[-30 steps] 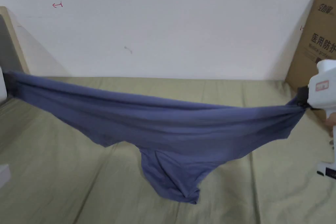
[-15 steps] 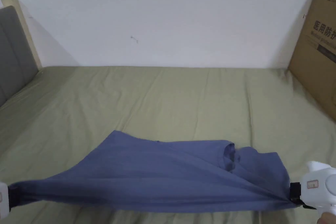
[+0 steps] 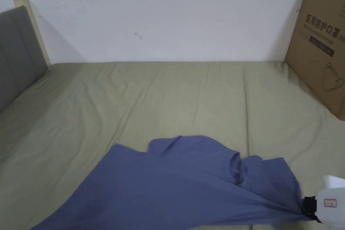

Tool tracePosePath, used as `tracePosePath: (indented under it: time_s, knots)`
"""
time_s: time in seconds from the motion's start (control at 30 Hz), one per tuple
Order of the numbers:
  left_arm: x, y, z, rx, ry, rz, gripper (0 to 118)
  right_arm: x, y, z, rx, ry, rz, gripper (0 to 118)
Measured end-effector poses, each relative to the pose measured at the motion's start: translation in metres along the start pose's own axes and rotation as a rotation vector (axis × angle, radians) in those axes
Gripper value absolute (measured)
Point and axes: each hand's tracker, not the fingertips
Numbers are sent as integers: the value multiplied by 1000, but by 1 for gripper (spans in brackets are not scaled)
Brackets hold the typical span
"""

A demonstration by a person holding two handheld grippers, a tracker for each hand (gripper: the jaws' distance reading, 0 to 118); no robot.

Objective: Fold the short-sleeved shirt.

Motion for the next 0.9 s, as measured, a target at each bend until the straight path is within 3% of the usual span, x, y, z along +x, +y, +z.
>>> tracePosePath:
  time_s: [0.27, 0.3, 0.33, 0.37, 0.4, 0.43, 0.47, 0.53, 0.6, 0.63, 0.67, 0.7, 0.73, 0.9]
  knots:
    - [0, -18, -3, 1, 1, -24, 8, 8, -35, 8, 6, 20, -45, 4]
    - [2, -18, -2, 0, 2, -22, 16, 6, -35, 12, 21, 10, -37, 11]
    - [0, -16, 2, 1, 1, -16, 34, 4, -35, 17, 39, -21, -16, 27]
    - [-2, -15, 6, 10, -7, -8, 70, 2, -34, 23, 48, -27, 11, 61]
    - [-2, -12, 10, 15, -15, -3, 96, 2, -33, 28, 48, -23, 22, 79]
    - [-1, -10, 15, 25, -23, 7, 111, 3, -32, 33, 63, -20, 25, 79]
    - [1, -7, 23, 60, -39, 22, 111, 4, -31, 37, 70, -22, 24, 79]
    - [7, 2, 35, 83, -75, 31, 110, 6, -28, 45, 107, -11, 12, 79]
    - [22, 9, 46, 115, -140, 16, 99, 7, -28, 54, 136, 41, -24, 74]
    - [30, 11, 50, 128, -166, 5, 81, 7, -29, 58, 141, 61, -31, 61]
    - [38, 13, 53, 131, -189, -12, 42, 6, -31, 61, 149, 59, -29, 27]
    - [48, 13, 52, 132, -190, -28, 10, 3, -34, 63, 166, 40, -27, 4]
    - [57, 13, 50, 132, -187, -40, 0, 3, -38, 63, 201, 9, -22, 4]
    - [103, 5, 45, 108, -316, -98, 0, 14, -48, 49, 157, 46, -46, 2]
